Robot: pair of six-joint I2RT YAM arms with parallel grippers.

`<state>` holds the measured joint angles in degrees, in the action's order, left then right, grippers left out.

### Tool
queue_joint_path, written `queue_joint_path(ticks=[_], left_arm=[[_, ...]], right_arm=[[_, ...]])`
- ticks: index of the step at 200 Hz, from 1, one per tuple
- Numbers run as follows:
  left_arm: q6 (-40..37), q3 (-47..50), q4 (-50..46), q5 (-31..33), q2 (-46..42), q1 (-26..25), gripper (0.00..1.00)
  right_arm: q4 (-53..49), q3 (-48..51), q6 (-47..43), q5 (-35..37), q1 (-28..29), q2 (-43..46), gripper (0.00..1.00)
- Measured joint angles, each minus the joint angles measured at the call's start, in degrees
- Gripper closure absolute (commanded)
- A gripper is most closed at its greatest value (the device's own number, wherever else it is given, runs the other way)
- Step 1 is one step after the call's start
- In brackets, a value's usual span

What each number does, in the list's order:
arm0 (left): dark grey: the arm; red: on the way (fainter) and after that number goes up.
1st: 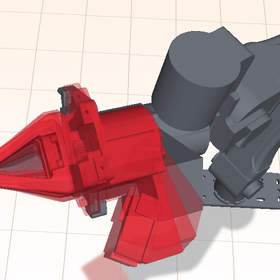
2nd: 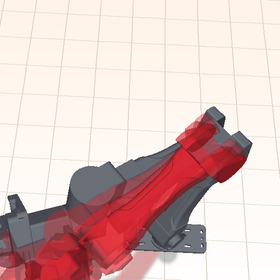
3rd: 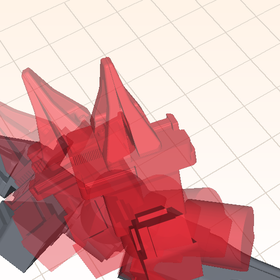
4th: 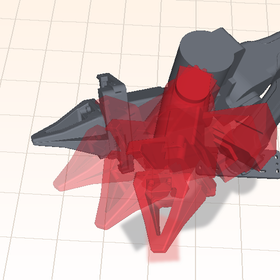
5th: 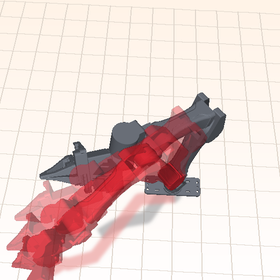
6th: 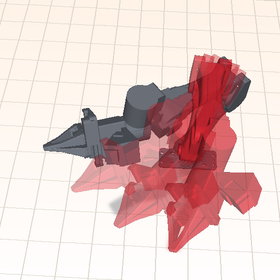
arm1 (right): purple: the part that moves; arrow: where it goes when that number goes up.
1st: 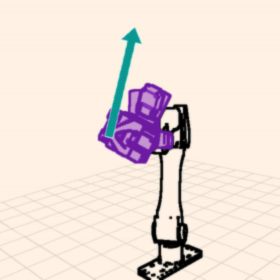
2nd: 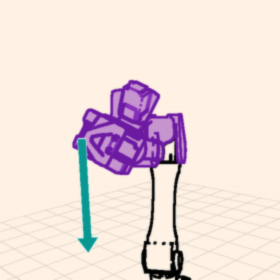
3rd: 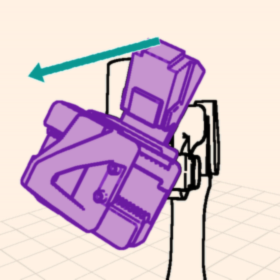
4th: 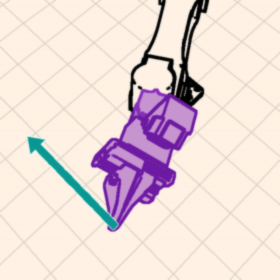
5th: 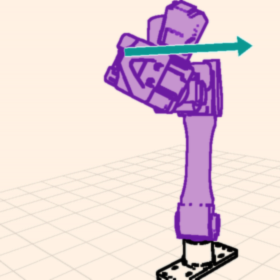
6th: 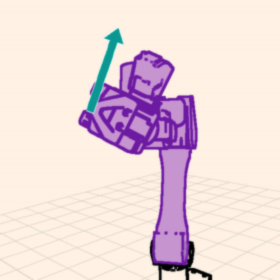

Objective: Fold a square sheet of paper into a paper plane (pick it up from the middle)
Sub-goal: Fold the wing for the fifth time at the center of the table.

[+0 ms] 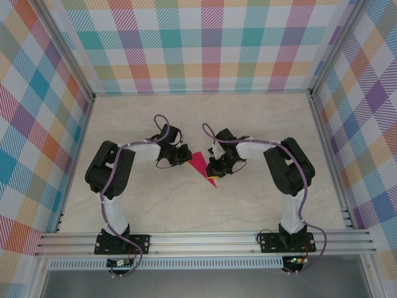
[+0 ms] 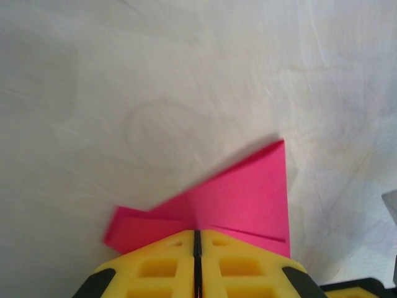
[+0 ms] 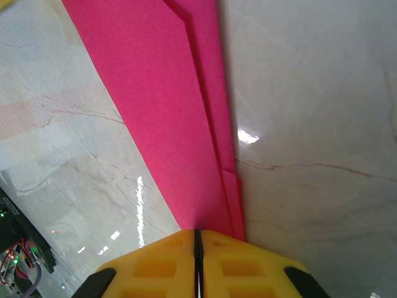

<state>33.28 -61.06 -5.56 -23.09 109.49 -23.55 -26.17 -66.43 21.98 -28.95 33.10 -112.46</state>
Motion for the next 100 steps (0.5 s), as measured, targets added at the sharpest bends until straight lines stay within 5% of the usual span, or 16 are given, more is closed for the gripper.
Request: queue_joint_path(ticks=[66,100], left_arm=[[2.3,0.9,2.1,-0.4,0.0,1.4,0.88],[2.5,0.8,0.7,4.8,-1.4,3.5,0.83]], right_arm=[[0.6,0.1,0.3,0.0,0.0,0.0,0.89],[0.8,0.2,1.2,-0.1,0.0,0.1,0.88]])
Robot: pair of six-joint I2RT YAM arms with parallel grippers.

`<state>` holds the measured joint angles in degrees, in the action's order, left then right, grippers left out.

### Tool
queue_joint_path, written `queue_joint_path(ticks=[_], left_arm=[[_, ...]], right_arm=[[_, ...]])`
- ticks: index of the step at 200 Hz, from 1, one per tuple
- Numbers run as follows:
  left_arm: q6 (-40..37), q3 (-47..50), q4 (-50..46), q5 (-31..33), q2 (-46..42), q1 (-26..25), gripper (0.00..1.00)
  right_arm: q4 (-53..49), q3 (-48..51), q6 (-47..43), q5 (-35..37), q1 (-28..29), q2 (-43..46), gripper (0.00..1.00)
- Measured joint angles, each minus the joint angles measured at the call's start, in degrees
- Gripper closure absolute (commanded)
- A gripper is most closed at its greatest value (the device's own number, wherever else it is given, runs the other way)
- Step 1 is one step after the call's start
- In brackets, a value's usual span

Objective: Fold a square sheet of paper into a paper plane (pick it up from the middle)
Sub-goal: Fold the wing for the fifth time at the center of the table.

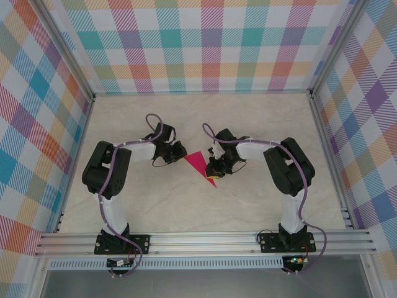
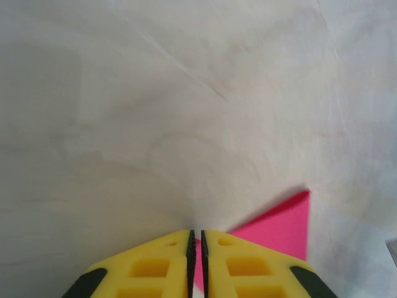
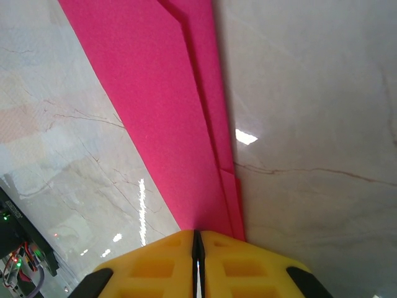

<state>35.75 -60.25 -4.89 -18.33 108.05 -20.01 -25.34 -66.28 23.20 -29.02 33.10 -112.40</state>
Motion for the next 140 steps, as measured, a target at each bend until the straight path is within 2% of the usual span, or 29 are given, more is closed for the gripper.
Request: queue_joint_path(ticks=[26,47,92,119,140], left_arm=[[-0.6,-1.1,-3.3,5.6,-1.5,2.3,0.79],[-1.0,-1.7,-5.6,7.7,-3.7,2.5,0.71],[-0.8,-1.9,-12.4,11.4,-12.2,0.5,0.52],[-0.4,-1.9,-16.9,15.1,-16.1,-3.8,0.45],[0.8,-1.9,-19.6,18.1,-17.6,-7.8,0.41]], right_arm=[[0.7,0.4,1.1,0.0,0.0,0.4,0.85],[1.9,1.2,3.4,0.3,0.1,1.8,0.76],[4.0,2.0,7.2,6.3,0.1,12.1,0.34],[5.9,3.8,8.1,12.9,-0.3,20.4,0.21],[6.3,6.0,8.0,16.4,-1.8,23.4,0.14]])
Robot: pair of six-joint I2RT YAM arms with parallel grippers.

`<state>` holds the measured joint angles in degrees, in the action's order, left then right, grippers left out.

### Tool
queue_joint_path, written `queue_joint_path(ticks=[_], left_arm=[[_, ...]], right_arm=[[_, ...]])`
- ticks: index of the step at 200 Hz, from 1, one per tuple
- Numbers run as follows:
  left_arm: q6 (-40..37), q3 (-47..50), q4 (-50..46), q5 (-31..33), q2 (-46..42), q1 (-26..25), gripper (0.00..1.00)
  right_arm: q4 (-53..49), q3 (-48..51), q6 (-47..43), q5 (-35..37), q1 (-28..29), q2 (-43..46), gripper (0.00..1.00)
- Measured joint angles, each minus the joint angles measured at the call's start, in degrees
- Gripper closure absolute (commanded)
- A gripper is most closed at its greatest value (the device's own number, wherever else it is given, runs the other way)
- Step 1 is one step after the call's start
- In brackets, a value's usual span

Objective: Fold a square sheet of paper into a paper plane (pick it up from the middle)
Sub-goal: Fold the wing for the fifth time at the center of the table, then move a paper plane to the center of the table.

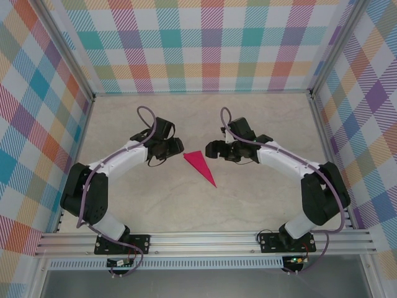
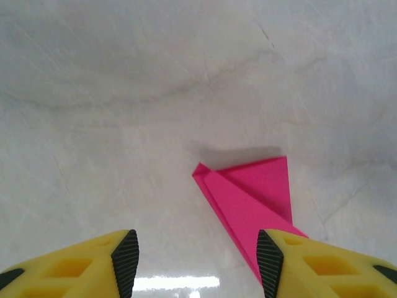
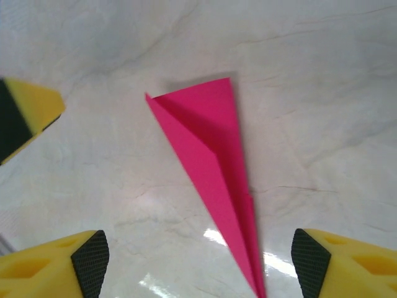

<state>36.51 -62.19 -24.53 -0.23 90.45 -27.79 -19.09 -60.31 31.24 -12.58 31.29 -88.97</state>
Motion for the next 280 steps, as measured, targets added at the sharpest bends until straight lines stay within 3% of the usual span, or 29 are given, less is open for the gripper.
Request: queue_joint_path(ticks=[45,110,172,280], left_arm=[[4.5,-4.0,-6.7,6.9,1.8,-8.1,0.37],[7.8,-23.2,-17.0,15.2,20.4,-16.4,0.33],[7.9,-31.9,-24.3,16.4,29.6,-17.7,0.34],[9.4,-28.5,-26.6,15.8,26.5,-18.6,0.58]], right_arm=[[0.0,5.1,1.1,7.1,-4.3,0.2,0.01],[0.3,11.2,4.0,14.0,-7.0,0.7,0.00],[0.5,11.9,5.7,15.2,-9.0,1.7,0.00],[0.7,11.9,6.3,14.9,-9.2,1.5,0.00]])
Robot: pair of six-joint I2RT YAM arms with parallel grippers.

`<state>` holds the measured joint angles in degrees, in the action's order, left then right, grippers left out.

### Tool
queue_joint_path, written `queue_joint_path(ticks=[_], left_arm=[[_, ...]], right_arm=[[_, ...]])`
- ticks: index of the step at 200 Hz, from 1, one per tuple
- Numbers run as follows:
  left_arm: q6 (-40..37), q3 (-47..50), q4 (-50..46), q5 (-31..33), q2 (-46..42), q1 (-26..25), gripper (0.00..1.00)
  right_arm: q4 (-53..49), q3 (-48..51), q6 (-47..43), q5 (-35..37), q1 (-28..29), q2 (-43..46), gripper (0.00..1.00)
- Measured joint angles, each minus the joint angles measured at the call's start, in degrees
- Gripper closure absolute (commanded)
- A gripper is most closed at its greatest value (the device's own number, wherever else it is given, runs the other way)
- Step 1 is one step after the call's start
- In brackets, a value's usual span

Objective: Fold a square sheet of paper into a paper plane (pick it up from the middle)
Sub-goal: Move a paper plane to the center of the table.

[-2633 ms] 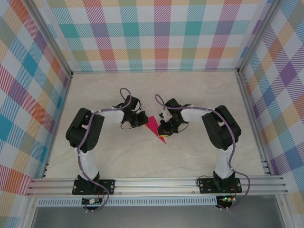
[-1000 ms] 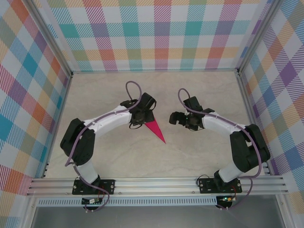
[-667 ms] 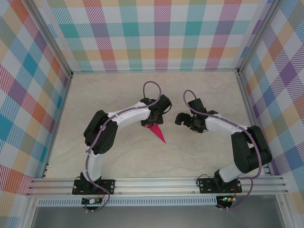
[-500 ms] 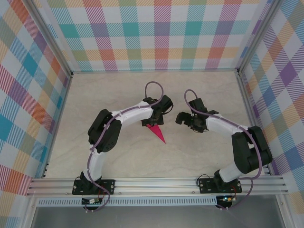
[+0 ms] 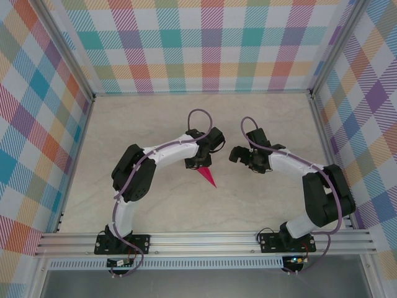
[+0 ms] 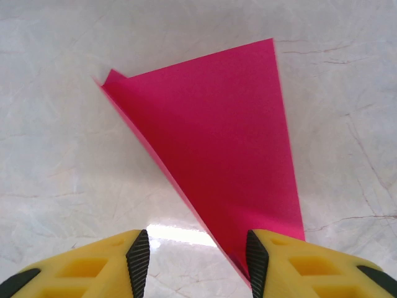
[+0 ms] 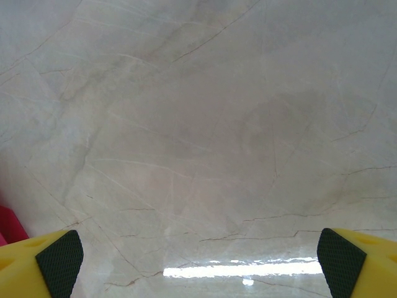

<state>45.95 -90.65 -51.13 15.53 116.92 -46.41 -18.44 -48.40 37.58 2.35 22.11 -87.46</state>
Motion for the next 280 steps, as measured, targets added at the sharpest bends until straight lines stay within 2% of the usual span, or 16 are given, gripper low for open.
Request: queue_joint_path(ticks=[44,81,124,151,183,204,222,280], left_arm=[[3.4,3.3,1.7,0.0,-2.6,0.0,0.76],[4.9,4.9,3.7,0.0,-2.7,0.0,0.83],[6.4,5.7,5.0,0.0,-2.8,0.0,0.96],[6.0,5.8,5.0,0.0,-4.9,0.0,1.00],[2.8,6.1,6.6,-0.1,-12.2,0.0,1.00],[-0.5,7.5,10.4,-3.1,-17.4,0.6,1.00],[-3.4,10.2,15.2,-8.2,-20.4,1.7,1.00],[-6.8,24.7,33.5,-22.5,-21.4,7.5,1.00]], right_arm=[[0.0,0.0,0.6,-0.3,0.0,-0.9,0.00],[0.0,0.0,0.6,-0.4,0.0,-1.0,0.00],[0.0,0.0,0.6,-0.4,0.0,-1.0,0.00],[0.0,0.0,0.6,-0.4,-0.1,-1.0,0.00],[0.2,0.3,0.6,-0.5,-0.5,-0.2,0.00],[0.9,1.5,0.6,-0.9,-0.8,2.2,0.00],[1.6,1.9,0.5,-1.5,-0.8,4.3,0.01],[4.3,1.9,-2.8,-11.0,-0.8,9.2,0.05]])
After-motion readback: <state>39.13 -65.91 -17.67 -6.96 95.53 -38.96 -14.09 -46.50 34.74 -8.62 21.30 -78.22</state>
